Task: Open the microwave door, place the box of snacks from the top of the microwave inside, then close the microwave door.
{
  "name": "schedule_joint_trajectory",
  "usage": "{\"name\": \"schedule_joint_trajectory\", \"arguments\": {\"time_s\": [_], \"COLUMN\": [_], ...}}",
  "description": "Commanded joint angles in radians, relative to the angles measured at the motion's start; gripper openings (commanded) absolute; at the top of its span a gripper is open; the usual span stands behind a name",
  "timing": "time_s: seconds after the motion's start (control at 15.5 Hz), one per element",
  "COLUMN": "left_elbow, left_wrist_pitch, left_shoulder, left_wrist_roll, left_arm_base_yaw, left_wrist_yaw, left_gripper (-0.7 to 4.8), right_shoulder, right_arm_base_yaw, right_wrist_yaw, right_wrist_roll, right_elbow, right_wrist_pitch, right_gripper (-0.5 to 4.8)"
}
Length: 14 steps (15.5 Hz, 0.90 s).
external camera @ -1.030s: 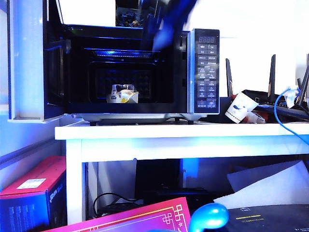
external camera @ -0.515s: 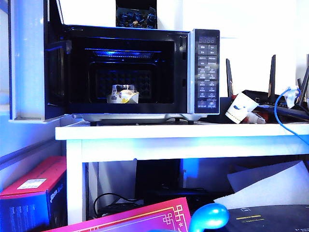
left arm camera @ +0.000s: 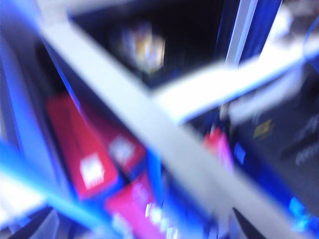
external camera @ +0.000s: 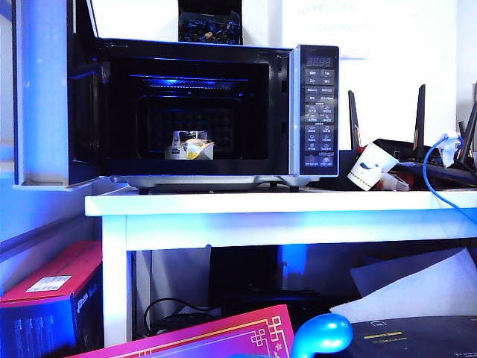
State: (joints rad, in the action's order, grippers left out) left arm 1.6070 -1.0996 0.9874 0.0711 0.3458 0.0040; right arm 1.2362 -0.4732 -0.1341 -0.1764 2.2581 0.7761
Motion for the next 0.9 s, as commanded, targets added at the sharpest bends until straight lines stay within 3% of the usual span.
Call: {"name": "schedule_joint_trajectory", "arguments": {"time_s": [0.06, 0.13, 0.19, 0.45, 0.64, 0.9], "left_elbow": [-0.079, -0.110, -0.128, -0.129, -0.129, -0.129], "left_wrist_pitch": [0.016, 0.047, 0.098, 0.306, 0.323, 0.324], "left_shoulder": [-0.002, -0.002, -0.001, 0.034, 0.116, 0.233], "left_wrist_roll": [0.000, 0.005, 0.023, 0.038, 0.052, 0.047], "left_arm_base_yaw": [0.001, 0.001, 0.001, 0.001, 0.001, 0.001], "left_wrist_yaw": [-0.030, -0.030, -0.031, -0.051, -0.027, 0.095], "left_gripper": [3.22, 0.29, -0.05, -0.05, -0.05, -0.05], "right_shoulder": [-0.022, -0.030, -0.030, -0.029, -0.040, -0.056], "right_arm_base_yaw": [-0.001, -0.001, -0.001, -0.001, -0.001, -0.001], "right_wrist_yaw": [-0.002, -0.002, -0.002, 0.006, 0.005, 0.005], "right_wrist_roll": [0.000, 0.000, 0.000, 0.001, 0.001, 0.000], "right_elbow": [0.002, 0.002, 0.002, 0.002, 0.002, 0.003], "right_wrist_pitch": [0.006, 0.013, 0.029, 0.072, 0.087, 0.085], "right_gripper": [-0.05, -0.05, -0.05, -0.05, -0.05, -0.05]}}
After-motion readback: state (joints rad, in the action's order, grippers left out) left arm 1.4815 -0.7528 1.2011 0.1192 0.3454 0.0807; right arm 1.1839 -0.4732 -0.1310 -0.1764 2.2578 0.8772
